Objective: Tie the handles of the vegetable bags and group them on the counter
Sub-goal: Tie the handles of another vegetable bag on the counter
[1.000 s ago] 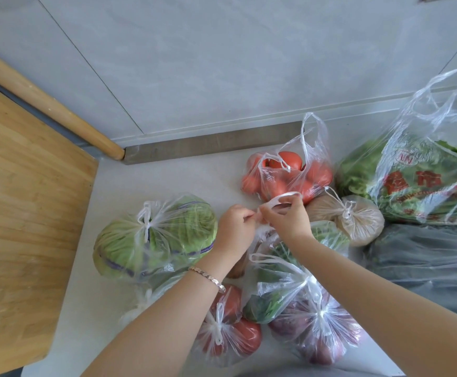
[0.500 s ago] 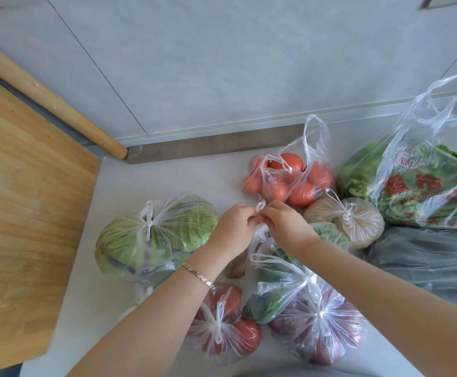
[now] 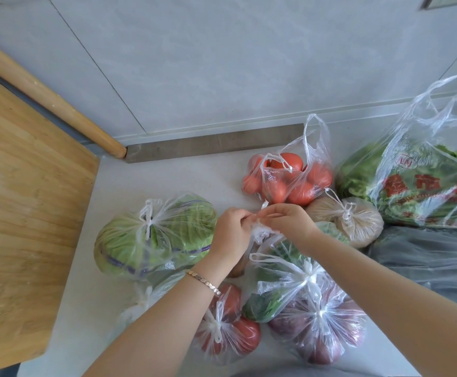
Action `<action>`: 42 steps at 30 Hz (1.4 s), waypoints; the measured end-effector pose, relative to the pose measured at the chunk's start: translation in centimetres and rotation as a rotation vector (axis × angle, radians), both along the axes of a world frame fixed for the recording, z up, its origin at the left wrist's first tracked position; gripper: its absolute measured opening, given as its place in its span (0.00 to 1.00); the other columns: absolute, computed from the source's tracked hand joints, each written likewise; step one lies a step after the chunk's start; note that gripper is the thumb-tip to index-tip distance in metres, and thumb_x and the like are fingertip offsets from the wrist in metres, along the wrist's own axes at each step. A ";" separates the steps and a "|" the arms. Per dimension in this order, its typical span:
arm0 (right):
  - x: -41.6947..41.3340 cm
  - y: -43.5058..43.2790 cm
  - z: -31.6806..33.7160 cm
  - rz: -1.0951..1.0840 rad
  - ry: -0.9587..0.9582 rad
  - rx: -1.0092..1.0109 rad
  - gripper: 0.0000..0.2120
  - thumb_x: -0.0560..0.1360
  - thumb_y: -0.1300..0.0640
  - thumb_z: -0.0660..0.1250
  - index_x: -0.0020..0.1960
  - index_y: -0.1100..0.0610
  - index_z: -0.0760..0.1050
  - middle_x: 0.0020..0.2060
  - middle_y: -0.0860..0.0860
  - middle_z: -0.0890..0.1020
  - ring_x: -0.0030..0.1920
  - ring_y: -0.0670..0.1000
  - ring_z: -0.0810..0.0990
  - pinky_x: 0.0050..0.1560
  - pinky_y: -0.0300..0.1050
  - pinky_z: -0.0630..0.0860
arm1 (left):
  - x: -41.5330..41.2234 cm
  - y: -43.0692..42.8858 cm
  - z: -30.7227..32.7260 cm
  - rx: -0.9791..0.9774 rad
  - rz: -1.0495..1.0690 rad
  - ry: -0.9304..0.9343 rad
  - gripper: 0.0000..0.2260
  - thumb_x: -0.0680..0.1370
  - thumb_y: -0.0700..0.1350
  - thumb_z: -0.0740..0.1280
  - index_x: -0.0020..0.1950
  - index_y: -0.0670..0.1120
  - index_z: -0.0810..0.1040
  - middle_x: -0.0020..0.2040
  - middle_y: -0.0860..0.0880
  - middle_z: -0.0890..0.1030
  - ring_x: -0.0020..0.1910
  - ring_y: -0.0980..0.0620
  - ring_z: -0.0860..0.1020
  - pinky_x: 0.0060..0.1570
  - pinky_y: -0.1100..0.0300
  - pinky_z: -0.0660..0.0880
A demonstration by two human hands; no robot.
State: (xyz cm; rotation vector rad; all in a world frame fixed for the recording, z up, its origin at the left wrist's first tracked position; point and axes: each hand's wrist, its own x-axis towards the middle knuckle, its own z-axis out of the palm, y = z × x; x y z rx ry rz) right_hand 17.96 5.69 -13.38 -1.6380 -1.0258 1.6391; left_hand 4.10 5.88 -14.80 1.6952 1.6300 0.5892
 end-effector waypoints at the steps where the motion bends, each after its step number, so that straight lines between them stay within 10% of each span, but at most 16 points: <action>1: 0.4 0.0 0.1 0.047 0.049 -0.019 0.08 0.73 0.69 0.65 0.43 0.60 0.80 0.32 0.49 0.78 0.32 0.45 0.72 0.34 0.32 0.70 | 0.0 0.1 -0.1 -0.038 -0.012 -0.022 0.09 0.78 0.42 0.63 0.46 0.38 0.81 0.37 0.49 0.75 0.36 0.54 0.71 0.33 0.71 0.65; 8: 0.7 -0.5 -0.2 0.334 -0.448 0.426 0.15 0.71 0.71 0.65 0.53 0.57 0.81 0.45 0.53 0.84 0.43 0.48 0.81 0.49 0.34 0.77 | -0.1 0.9 -0.2 -0.643 0.284 -0.458 0.07 0.75 0.38 0.66 0.38 0.42 0.78 0.22 0.53 0.73 0.25 0.57 0.67 0.22 0.71 0.62; 15: 1.1 -0.1 0.1 0.561 -0.613 0.571 0.10 0.73 0.64 0.66 0.53 0.59 0.81 0.49 0.55 0.82 0.51 0.53 0.79 0.54 0.32 0.68 | 0.0 1.1 0.2 -0.688 0.291 -0.477 0.11 0.76 0.36 0.64 0.33 0.42 0.77 0.17 0.55 0.72 0.22 0.60 0.66 0.19 0.71 0.59; 20: 1.0 -0.3 -0.3 0.595 -0.722 0.604 0.10 0.76 0.59 0.63 0.53 0.61 0.79 0.51 0.56 0.79 0.53 0.56 0.77 0.57 0.49 0.72 | 0.3 0.9 0.2 -0.651 0.301 -0.465 0.12 0.76 0.37 0.66 0.32 0.43 0.75 0.16 0.55 0.70 0.18 0.61 0.66 0.20 0.71 0.61; 25: 0.1 -1.7 -1.1 0.593 -0.870 0.651 0.11 0.77 0.57 0.61 0.54 0.60 0.78 0.57 0.56 0.73 0.61 0.57 0.67 0.65 0.50 0.63 | -0.5 1.0 0.6 -0.395 0.074 -0.126 0.09 0.76 0.41 0.66 0.37 0.39 0.79 0.26 0.53 0.75 0.26 0.60 0.70 0.33 0.64 0.66; 30: 0.4 -4.7 -2.7 0.544 -0.826 0.747 0.05 0.69 0.62 0.65 0.36 0.59 0.79 0.40 0.54 0.79 0.43 0.56 0.77 0.49 0.49 0.78 | -0.8 1.1 0.4 -0.174 -0.119 0.215 0.10 0.76 0.40 0.64 0.40 0.41 0.84 0.39 0.48 0.80 0.36 0.53 0.75 0.40 0.61 0.68; 37: 2.2 -2.8 -1.3 0.589 -0.648 0.391 0.09 0.77 0.58 0.61 0.53 0.58 0.77 0.53 0.52 0.75 0.54 0.50 0.73 0.60 0.40 0.69 | 0.7 2.7 1.0 -0.135 -0.356 0.631 0.08 0.77 0.43 0.61 0.50 0.44 0.79 0.52 0.45 0.81 0.53 0.44 0.77 0.52 0.55 0.69; 42: 6.3 1.8 2.5 -0.079 -0.660 0.520 0.10 0.74 0.59 0.64 0.56 0.58 0.75 0.48 0.54 0.78 0.44 0.49 0.76 0.50 0.42 0.75 | 1.7 6.1 2.5 0.166 -0.267 0.511 0.22 0.76 0.44 0.64 0.68 0.45 0.64 0.63 0.43 0.73 0.61 0.42 0.72 0.60 0.49 0.67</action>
